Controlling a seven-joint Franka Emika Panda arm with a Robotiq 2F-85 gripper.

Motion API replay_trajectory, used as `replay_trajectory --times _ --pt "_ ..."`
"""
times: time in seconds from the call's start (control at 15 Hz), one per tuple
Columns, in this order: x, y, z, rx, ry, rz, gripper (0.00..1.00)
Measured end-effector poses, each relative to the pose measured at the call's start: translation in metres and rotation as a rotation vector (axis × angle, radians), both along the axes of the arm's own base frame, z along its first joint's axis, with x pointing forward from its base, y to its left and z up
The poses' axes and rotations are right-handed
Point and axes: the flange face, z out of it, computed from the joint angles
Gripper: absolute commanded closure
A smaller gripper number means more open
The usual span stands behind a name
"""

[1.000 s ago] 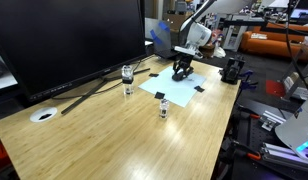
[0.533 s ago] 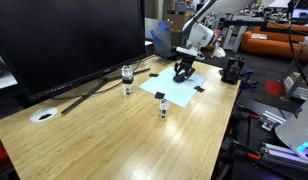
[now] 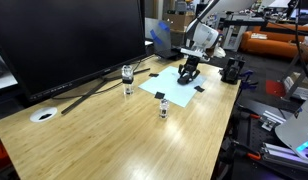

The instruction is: Use the whiteboard eraser to clean the whiteboard

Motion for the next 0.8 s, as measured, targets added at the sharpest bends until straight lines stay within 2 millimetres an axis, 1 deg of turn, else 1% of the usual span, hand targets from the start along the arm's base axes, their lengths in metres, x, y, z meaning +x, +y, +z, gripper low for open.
replay_trajectory --times 0.27,0.8 --pt "-0.015 0.001 0.0 0.009 0.021 -0.009 0.7" --pt "-0.03 0.003 -0.001 0.025 0.042 -0.024 0.7"
